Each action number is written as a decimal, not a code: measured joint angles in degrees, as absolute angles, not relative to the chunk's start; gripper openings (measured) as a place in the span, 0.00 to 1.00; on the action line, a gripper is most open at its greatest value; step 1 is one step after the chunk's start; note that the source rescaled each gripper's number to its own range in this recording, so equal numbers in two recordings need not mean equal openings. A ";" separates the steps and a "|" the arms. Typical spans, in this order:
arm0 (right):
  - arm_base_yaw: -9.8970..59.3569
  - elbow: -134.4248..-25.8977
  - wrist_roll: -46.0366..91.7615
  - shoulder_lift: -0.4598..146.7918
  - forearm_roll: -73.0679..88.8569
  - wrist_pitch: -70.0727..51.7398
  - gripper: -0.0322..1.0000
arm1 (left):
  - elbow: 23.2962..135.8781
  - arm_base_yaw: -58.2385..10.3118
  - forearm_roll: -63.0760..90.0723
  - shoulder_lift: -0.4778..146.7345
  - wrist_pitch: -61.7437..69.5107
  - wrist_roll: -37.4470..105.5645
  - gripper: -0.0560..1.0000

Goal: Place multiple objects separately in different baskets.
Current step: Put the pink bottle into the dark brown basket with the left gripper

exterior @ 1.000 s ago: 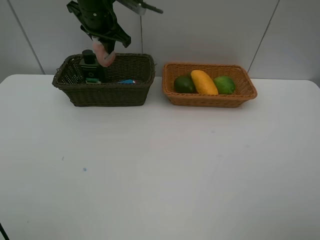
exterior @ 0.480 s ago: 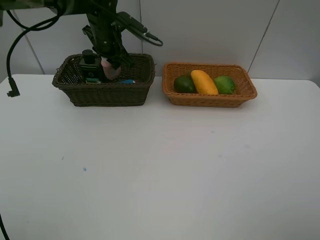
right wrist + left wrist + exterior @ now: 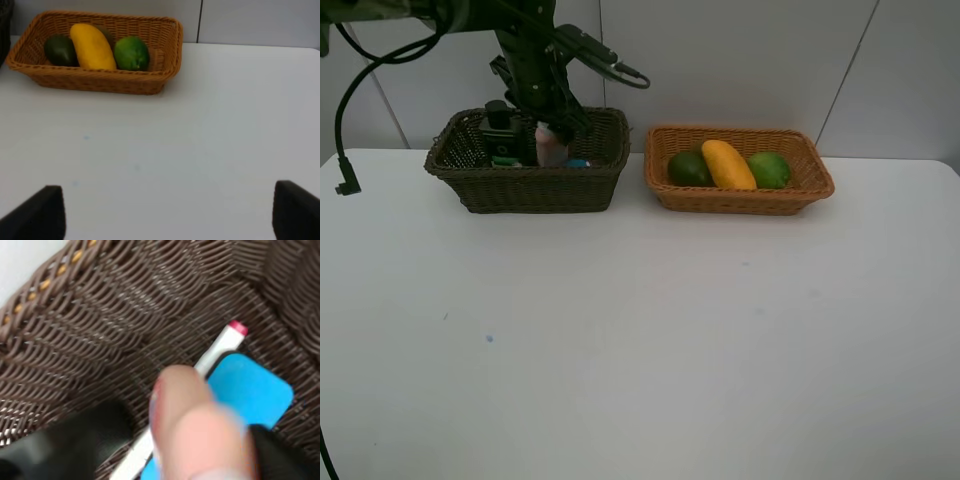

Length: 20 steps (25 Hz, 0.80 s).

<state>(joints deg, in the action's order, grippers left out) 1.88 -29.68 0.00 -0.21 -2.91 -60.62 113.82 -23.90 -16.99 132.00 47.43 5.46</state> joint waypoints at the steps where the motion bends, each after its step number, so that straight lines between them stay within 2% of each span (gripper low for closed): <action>1: 1.88 -29.68 0.00 -0.21 -2.91 -60.62 0.99 | 113.82 -23.90 -16.80 132.00 47.43 5.46 0.90; 3: 1.88 -29.68 0.00 -0.21 -2.91 -60.62 0.99 | 113.82 -23.90 -16.80 132.00 47.43 5.46 0.97; 5: 1.88 -29.68 0.00 -0.21 -2.91 -60.62 0.99 | 113.82 -23.90 -16.96 132.00 47.43 5.46 0.99; 20: 1.88 -29.68 0.00 -0.21 -2.91 -60.62 0.99 | 113.82 -23.90 -17.41 131.14 49.06 5.46 1.00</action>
